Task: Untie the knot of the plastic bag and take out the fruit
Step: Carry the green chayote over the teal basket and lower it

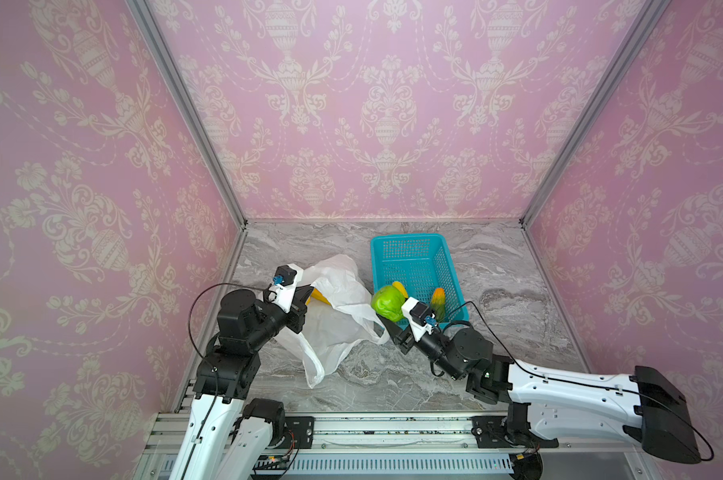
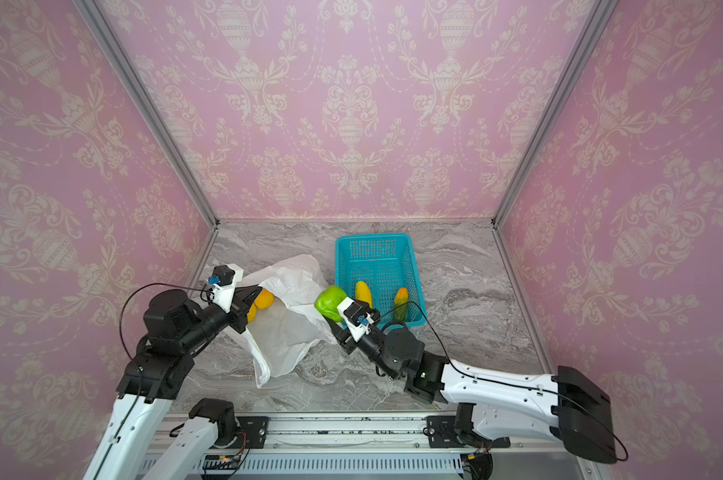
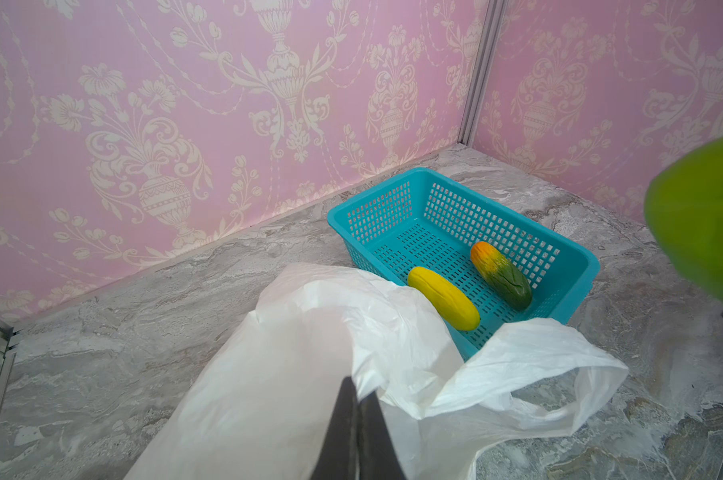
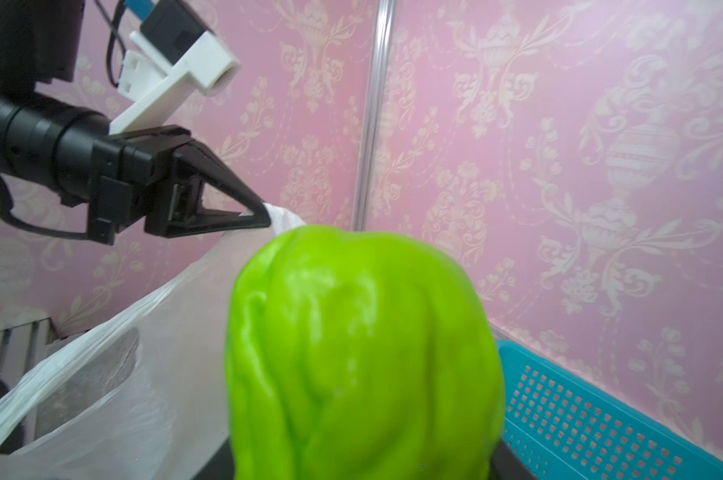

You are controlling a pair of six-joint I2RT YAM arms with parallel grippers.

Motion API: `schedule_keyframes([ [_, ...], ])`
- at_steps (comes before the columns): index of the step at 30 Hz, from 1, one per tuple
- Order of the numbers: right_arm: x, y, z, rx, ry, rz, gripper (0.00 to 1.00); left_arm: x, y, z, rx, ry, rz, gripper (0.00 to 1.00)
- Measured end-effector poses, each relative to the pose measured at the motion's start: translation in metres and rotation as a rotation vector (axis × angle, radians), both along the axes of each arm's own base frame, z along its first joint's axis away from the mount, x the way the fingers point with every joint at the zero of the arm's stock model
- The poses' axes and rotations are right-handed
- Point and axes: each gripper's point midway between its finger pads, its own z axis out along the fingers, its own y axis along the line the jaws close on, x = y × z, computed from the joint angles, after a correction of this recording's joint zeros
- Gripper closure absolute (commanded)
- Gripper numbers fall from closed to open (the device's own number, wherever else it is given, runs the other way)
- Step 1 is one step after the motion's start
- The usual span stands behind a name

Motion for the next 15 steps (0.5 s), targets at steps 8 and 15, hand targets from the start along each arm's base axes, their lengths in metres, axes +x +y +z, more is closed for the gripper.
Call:
schedule_keyframes([
  [8,0.081,-0.08,-0.031,0.07,0.169,-0.364,0.75,0.0,0.0,0.0,0.0,0.0,0.001,1.0],
  [15,0.138,-0.094,-0.088,0.014,0.395,-0.51,0.72,0.0,0.0,0.0,0.0,0.0,0.001,1.0],
])
